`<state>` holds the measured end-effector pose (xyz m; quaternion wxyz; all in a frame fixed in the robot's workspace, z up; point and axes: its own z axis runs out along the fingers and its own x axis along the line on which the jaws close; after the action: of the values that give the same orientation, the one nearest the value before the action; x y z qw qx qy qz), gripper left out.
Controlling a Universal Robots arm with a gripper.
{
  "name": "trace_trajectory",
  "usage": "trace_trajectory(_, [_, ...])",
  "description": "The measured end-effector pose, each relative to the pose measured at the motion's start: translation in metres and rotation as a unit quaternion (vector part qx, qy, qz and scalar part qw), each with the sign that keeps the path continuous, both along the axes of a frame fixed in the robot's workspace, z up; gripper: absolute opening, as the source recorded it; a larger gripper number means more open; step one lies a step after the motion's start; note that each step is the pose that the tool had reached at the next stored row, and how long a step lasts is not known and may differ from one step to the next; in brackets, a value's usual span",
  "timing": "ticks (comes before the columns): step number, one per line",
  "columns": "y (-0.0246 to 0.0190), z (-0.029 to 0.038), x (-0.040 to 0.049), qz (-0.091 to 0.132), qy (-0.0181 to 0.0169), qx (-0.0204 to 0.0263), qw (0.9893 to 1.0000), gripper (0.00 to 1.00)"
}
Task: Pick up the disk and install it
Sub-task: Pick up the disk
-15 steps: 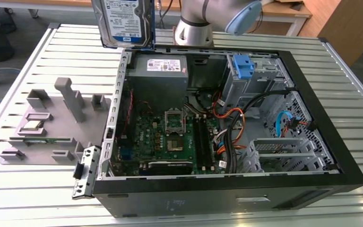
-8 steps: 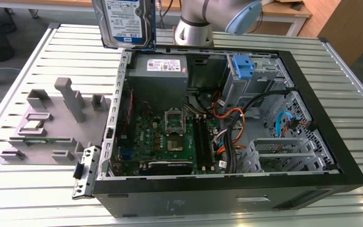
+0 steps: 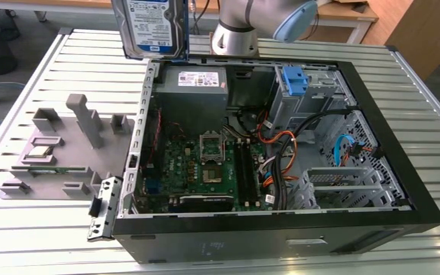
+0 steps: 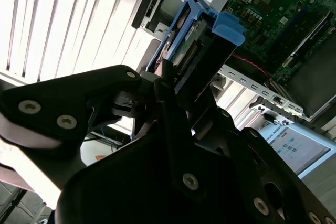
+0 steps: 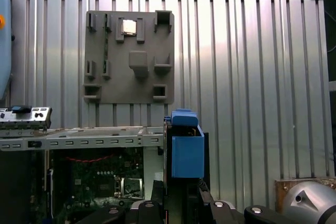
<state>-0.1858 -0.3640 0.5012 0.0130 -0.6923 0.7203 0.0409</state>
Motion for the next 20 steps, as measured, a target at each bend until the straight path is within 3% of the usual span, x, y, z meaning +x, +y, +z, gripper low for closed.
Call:
trace_trajectory(5, [-0.0043,0.0000,0.0000,0.000,0.0000,-0.0036,1.0000,0.35])
trace_trajectory(10, [-0.0123,0.0000,0.0000,0.000,0.0001,-0.0087,1.0000,0.35])
trace_trajectory(20, [-0.0131,0.0000,0.0002,0.000,0.0001,-0.0093,1.0000,0.35])
